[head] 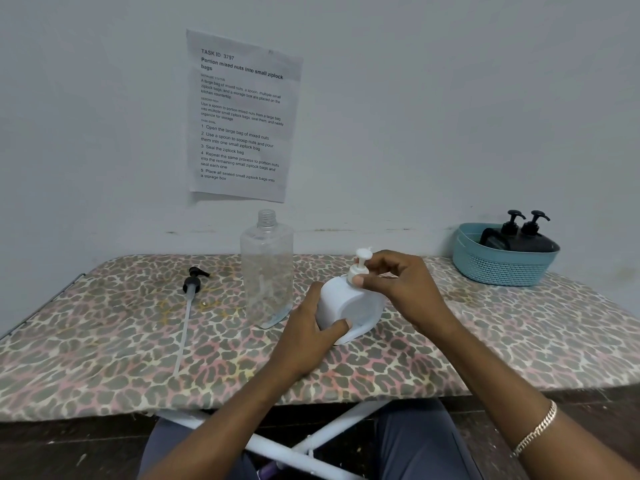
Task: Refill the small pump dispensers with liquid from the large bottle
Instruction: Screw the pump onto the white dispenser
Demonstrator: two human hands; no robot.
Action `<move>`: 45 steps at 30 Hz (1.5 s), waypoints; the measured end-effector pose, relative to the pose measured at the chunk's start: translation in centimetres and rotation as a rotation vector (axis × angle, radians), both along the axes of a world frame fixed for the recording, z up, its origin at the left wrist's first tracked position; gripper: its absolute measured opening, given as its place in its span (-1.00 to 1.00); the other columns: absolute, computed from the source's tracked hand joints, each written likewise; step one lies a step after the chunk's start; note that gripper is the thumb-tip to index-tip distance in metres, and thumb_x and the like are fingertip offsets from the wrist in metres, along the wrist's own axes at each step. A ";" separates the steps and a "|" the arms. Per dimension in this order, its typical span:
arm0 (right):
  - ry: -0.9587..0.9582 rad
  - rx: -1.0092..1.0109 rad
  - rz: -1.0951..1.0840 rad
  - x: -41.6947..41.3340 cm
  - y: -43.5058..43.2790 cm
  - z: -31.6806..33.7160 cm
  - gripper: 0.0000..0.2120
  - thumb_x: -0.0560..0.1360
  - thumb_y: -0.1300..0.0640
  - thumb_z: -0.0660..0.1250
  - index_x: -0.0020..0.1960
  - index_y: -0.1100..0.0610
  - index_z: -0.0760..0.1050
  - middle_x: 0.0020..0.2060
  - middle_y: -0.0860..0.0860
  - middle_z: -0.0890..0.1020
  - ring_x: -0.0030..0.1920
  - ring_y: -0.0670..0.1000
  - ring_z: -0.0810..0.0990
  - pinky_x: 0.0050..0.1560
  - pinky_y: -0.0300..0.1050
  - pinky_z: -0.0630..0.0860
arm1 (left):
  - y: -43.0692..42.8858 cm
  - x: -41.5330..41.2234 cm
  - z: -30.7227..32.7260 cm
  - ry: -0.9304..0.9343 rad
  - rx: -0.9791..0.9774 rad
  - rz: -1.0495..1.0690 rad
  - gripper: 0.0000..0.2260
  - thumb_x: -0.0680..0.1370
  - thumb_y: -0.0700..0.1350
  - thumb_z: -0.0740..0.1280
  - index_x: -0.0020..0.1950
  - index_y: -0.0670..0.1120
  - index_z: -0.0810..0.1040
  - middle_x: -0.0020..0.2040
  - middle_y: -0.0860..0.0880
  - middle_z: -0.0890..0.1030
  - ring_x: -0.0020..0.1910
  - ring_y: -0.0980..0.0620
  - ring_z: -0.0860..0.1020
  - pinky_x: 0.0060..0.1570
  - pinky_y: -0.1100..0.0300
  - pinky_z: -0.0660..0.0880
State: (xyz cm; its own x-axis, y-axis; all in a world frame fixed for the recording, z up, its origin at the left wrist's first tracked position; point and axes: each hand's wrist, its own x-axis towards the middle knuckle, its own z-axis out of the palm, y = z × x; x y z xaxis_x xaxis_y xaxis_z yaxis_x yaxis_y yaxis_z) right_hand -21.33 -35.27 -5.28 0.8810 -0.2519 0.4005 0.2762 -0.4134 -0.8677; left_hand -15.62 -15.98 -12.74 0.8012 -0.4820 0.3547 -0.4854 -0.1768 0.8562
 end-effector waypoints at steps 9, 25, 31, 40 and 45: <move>0.004 -0.051 0.054 0.0 -0.1 -0.2 -0.64 0.50 0.05 0.57 0.26 -0.10 0.60 0.00 -0.13 0.66 0.02 -0.11 0.65 0.15 -0.13 0.55 | -0.1 -0.1 0.1 0.013 -0.013 -0.013 -0.55 0.56 0.07 0.45 0.40 0.21 0.39 0.19 0.10 0.61 0.09 0.12 0.65 -0.02 -0.05 0.68; -0.045 -0.088 -0.075 0.5 0.6 -0.9 -0.73 0.40 0.05 0.65 -0.07 -0.01 0.56 -0.14 -0.08 0.63 -0.10 -0.09 0.60 -0.07 -0.28 0.49 | 0.0 0.0 0.1 0.001 -0.013 -0.013 -0.56 0.60 -0.03 0.46 0.41 0.18 0.40 0.18 0.11 0.61 0.07 0.15 0.65 -0.05 0.11 0.66; 0.017 -0.100 0.044 -0.1 -0.1 0.0 -0.60 0.45 0.06 0.61 0.22 -0.10 0.57 0.04 -0.21 0.67 0.07 -0.14 0.64 0.08 -0.14 0.52 | 0.0 0.0 0.1 0.003 -0.014 -0.015 -0.55 0.60 -0.01 0.46 0.43 0.18 0.39 0.20 0.11 0.61 0.08 0.14 0.65 -0.05 0.09 0.67; 0.066 -0.188 0.105 -0.3 -0.7 0.8 -0.66 0.57 0.10 0.49 0.33 -0.09 0.64 0.12 -0.20 0.71 0.13 -0.16 0.65 0.17 -0.10 0.54 | -0.1 0.1 0.0 -0.003 0.004 0.002 -0.55 0.58 0.00 0.47 0.40 0.21 0.37 0.19 0.11 0.59 0.07 0.15 0.64 -0.04 0.03 0.66; 0.022 -0.181 -0.058 0.2 0.5 -0.4 -0.74 0.45 -0.01 0.60 0.09 0.01 0.67 -0.07 -0.05 0.62 -0.10 -0.14 0.59 -0.04 -0.28 0.44 | -0.1 0.1 0.0 0.006 -0.013 -0.015 -0.56 0.59 -0.03 0.47 0.39 0.19 0.40 0.17 0.09 0.62 0.06 0.11 0.67 -0.08 0.05 0.68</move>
